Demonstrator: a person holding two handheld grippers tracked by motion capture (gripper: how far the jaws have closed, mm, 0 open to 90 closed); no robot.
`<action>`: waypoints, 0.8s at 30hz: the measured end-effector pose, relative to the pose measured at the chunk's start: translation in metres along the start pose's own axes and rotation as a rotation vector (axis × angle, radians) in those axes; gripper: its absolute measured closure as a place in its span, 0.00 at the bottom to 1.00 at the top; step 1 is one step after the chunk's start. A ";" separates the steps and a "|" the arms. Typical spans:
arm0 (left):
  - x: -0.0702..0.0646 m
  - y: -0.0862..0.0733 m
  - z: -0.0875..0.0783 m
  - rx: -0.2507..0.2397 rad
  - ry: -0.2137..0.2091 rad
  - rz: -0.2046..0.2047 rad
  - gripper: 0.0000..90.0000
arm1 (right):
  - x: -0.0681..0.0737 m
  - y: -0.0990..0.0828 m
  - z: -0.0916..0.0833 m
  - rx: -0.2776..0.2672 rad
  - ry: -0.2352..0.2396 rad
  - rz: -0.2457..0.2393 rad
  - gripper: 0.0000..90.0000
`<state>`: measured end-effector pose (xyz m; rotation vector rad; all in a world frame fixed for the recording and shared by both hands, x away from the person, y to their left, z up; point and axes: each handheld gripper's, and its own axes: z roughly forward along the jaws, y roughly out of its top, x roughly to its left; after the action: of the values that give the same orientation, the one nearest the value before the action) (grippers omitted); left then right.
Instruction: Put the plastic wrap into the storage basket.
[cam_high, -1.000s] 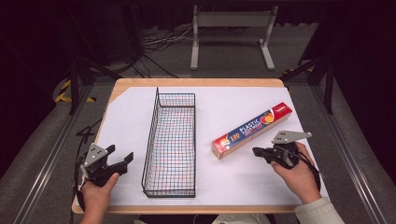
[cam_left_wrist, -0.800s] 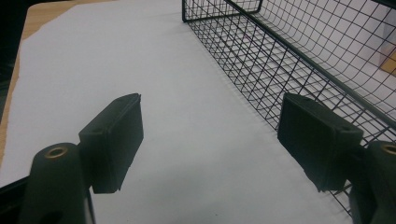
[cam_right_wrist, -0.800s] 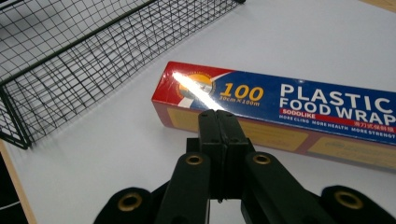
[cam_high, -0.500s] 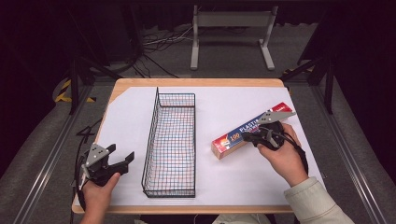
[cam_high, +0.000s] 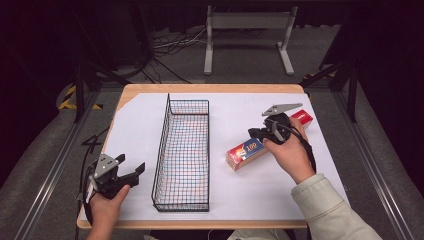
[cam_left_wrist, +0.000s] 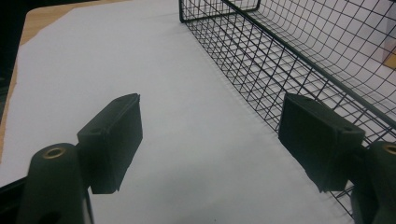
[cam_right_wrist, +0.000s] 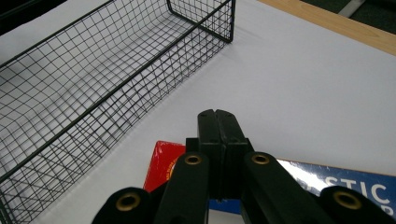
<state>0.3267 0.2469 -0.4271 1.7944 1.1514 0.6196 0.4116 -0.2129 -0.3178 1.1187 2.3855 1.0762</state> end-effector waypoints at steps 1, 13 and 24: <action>0.000 0.000 0.000 0.001 -0.001 -0.003 0.25 | 0.000 0.007 0.005 0.019 -0.012 0.001 1.00; 0.002 -0.001 0.001 0.003 0.001 -0.016 0.25 | -0.001 0.039 0.043 0.133 -0.035 -0.012 1.00; 0.004 -0.003 0.003 0.008 -0.006 -0.021 0.25 | -0.009 0.041 0.080 0.242 -0.032 0.037 1.00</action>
<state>0.3294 0.2496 -0.4309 1.7874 1.1686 0.5974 0.4824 -0.1624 -0.3423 1.2513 2.5289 0.7883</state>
